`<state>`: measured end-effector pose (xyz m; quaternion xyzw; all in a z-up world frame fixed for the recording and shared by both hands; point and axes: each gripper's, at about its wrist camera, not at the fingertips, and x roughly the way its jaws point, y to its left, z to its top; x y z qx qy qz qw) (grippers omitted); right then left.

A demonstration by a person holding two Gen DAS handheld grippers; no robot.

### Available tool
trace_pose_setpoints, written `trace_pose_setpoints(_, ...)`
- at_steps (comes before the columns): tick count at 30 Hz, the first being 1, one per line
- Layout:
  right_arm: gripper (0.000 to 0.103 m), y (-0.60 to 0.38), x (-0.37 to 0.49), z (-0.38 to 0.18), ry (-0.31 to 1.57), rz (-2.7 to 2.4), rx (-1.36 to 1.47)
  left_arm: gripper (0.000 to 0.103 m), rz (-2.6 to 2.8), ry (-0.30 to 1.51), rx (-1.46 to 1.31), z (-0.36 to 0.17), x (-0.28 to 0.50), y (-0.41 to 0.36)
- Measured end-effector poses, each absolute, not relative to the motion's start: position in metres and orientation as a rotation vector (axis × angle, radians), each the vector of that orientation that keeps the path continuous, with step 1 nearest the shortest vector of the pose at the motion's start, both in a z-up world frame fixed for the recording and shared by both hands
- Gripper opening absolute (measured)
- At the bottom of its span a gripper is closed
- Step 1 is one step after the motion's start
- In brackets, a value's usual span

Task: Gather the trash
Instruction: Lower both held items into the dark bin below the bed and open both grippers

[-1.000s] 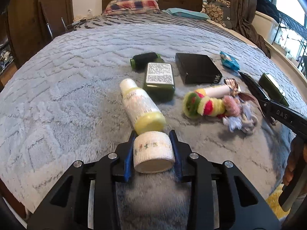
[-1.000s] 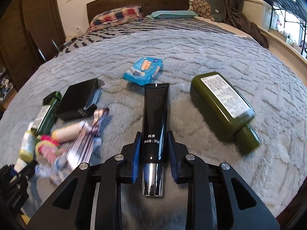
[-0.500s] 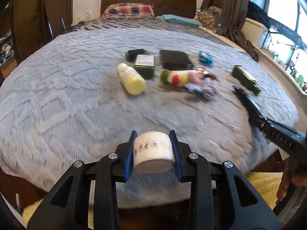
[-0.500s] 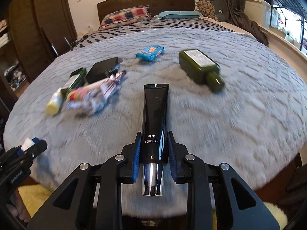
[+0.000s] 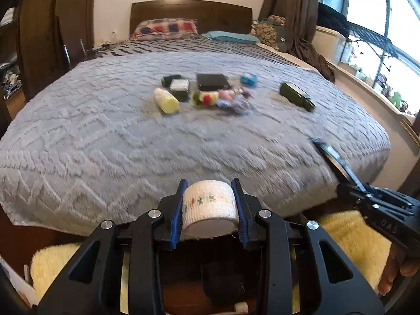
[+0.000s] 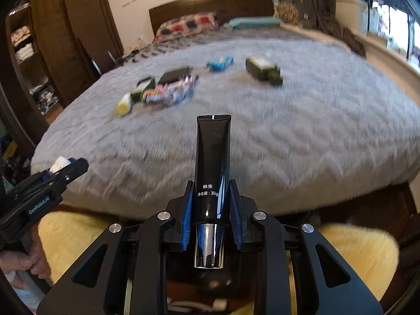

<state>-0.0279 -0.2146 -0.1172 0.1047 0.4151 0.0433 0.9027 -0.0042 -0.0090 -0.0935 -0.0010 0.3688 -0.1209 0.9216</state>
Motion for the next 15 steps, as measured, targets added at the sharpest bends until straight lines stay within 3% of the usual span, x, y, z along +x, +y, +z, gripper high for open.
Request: trace_pose_setpoints(15,0.026,-0.195,-0.041,-0.199,1.139,0.127,0.220,0.032,-0.308,1.044,0.043,-0.182,-0.005,-0.026)
